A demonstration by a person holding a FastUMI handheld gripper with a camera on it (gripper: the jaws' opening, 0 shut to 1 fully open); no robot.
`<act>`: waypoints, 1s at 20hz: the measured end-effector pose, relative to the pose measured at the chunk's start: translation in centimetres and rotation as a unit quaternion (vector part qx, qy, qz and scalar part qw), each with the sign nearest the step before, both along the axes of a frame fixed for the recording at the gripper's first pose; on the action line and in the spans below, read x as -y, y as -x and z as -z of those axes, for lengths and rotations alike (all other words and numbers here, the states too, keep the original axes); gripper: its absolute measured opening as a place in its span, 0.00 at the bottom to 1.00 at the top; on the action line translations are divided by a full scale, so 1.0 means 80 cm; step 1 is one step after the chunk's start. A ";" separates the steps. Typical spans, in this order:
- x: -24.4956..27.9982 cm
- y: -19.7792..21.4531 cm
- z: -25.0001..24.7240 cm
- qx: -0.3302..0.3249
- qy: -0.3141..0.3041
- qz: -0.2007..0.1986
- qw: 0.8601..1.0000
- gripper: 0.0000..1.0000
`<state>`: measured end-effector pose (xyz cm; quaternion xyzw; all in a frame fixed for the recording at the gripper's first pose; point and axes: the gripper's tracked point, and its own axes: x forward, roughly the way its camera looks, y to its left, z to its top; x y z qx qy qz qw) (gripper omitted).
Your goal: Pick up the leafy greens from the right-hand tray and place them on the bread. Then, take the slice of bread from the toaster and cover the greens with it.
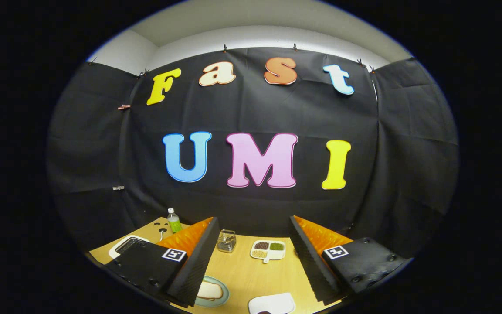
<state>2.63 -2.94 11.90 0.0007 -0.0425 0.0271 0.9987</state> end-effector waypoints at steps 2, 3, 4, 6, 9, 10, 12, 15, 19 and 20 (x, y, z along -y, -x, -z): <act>0.020 0.018 -0.002 0.010 0.005 0.000 1.000 0.98; 0.027 0.024 0.003 0.008 0.005 0.001 1.000 0.98; 0.032 0.028 0.011 0.007 0.011 0.000 1.000 0.98; 0.041 0.034 0.026 0.003 0.032 -0.004 0.999 0.98; 0.034 0.041 0.036 -0.004 0.033 -0.029 0.999 0.98; 0.034 0.040 0.041 -0.008 0.030 -0.033 0.999 0.98; 0.032 0.040 0.044 -0.014 0.025 -0.035 0.999 0.98; 0.027 0.038 0.045 -0.017 0.017 -0.030 0.999 0.98; 0.017 0.042 0.042 -0.023 0.005 -0.020 1.000 0.98; 0.017 0.041 0.041 -0.022 0.009 -0.014 1.000 0.98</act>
